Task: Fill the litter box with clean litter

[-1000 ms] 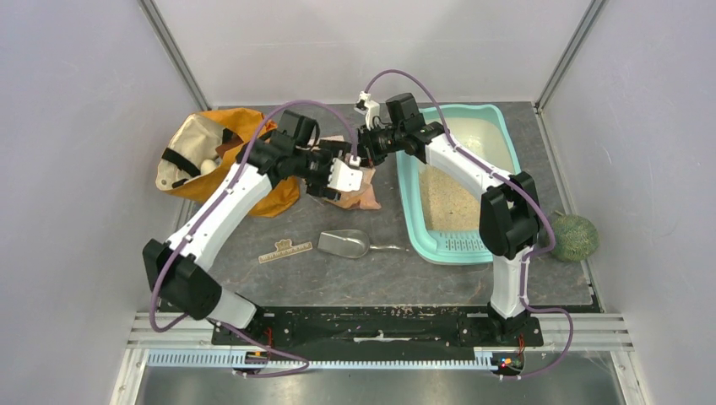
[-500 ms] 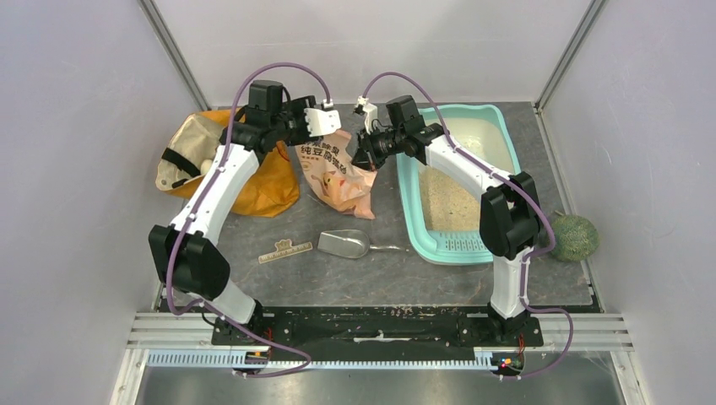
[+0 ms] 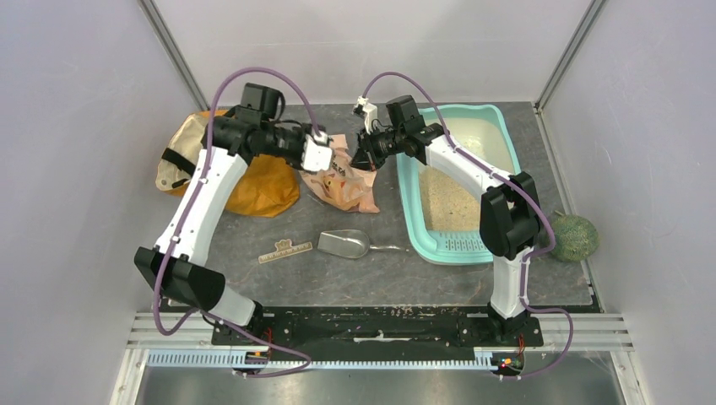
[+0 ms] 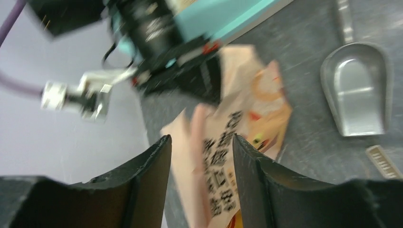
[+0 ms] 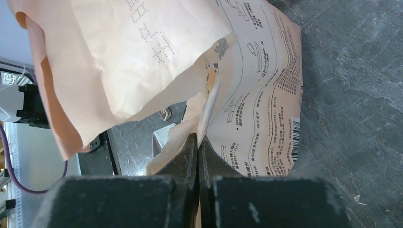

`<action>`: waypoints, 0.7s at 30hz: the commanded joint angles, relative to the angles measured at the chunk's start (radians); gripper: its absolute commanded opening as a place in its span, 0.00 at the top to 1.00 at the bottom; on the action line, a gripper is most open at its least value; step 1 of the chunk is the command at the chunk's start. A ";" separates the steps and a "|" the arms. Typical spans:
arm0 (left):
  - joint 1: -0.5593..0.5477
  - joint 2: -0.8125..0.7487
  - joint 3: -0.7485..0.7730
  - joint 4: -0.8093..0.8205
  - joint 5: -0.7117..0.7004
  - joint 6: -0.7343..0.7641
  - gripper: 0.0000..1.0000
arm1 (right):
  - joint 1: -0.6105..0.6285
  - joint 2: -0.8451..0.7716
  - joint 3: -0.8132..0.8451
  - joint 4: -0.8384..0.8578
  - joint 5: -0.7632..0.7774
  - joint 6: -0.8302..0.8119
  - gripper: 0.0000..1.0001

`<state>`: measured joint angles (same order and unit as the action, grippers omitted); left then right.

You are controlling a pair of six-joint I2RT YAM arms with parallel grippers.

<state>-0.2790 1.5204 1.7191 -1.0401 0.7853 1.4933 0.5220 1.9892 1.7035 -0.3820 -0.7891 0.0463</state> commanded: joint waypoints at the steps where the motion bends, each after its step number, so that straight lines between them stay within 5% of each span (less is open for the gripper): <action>1: -0.099 -0.038 0.002 -0.251 0.024 0.252 0.45 | 0.011 -0.084 0.061 0.078 -0.060 -0.015 1.00; 11: -0.206 0.086 0.028 -0.087 -0.163 0.055 0.47 | 0.025 -0.123 0.027 0.091 -0.037 -0.022 1.00; 21: -0.210 0.200 0.094 -0.076 -0.262 0.081 0.51 | 0.029 -0.139 0.012 0.092 -0.030 -0.038 1.00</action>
<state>-0.4843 1.7092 1.7565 -1.1404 0.5690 1.5799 0.5449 1.9427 1.6928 -0.3820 -0.7654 0.0254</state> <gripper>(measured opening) 0.498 0.009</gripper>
